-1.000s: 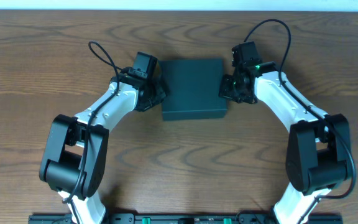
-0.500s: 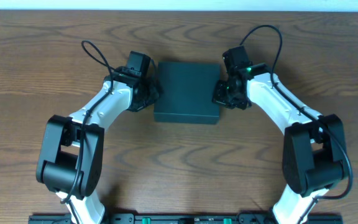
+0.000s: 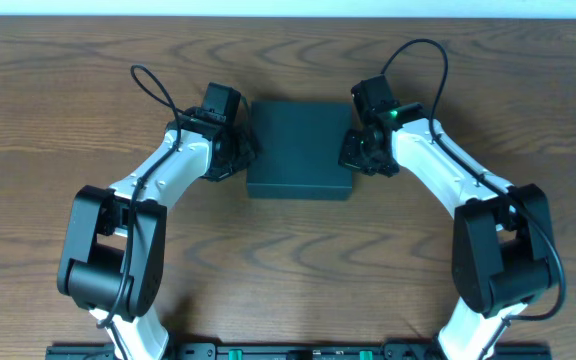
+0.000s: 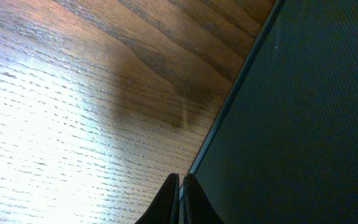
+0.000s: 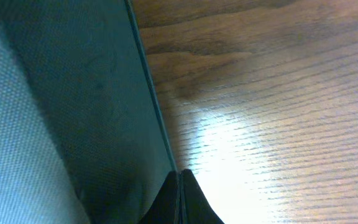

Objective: Pack container

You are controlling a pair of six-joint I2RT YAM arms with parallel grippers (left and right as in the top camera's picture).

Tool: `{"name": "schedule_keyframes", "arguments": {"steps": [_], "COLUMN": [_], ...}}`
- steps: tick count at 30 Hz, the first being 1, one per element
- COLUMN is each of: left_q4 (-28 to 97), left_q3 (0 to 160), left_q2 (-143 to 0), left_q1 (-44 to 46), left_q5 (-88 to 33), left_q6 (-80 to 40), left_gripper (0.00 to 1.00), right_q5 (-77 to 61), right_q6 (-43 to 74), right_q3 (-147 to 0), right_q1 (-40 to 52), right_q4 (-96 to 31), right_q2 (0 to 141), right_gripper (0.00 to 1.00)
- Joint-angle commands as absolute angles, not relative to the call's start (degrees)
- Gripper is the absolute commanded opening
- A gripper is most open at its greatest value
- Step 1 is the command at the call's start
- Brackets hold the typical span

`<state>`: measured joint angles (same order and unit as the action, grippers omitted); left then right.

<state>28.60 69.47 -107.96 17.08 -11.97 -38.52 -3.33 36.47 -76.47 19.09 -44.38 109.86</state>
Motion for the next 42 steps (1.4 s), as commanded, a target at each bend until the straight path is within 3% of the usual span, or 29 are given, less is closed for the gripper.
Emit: {"name": "schedule_keyframes", "arguments": {"steps": [1, 12, 27, 32, 39, 40, 42], "left_q4": [28.91, 30.26, 31.22, 31.48, 34.37, 35.92, 40.16], "left_q3": [69.28, 69.25, 69.28, 69.28, 69.28, 69.28, 69.28], "left_q2": [-106.96, -106.96, -99.92, -92.25, -77.28, -74.61, -68.77], "left_q1": [18.41, 18.39, 9.87, 4.36, 4.19, 4.19, 4.19], "left_q5": [-15.68, -17.34, -2.85, -2.76, -4.51, -4.49, -5.10], "left_q6": [-37.65, -37.19, -33.52, -26.06, -7.73, -6.83, -6.48], "left_gripper": [0.06, 0.06, 0.06, 0.06, 0.06, 0.06, 0.22], "right_q5": [-3.03, -0.43, 6.81, 7.70, 7.46, 7.44, 6.85], "right_q6": [37.63, 36.58, 32.49, 26.02, 14.17, 13.32, 10.81], "right_q3": [-76.40, -76.40, -76.88, -76.88, -76.88, -76.88, -76.88], "right_q1": [20.97, 20.97, 13.85, 10.79, 9.02, 9.02, 9.02], "right_q4": [-44.58, -44.64, -45.80, -48.69, -53.01, -54.33, -57.23], "right_q2": [110.30, 110.30, 100.60, 96.09, 84.82, 82.08, 76.05], "right_gripper": [0.02, 0.02, 0.01, 0.02, 0.01, 0.03, 0.26]}}
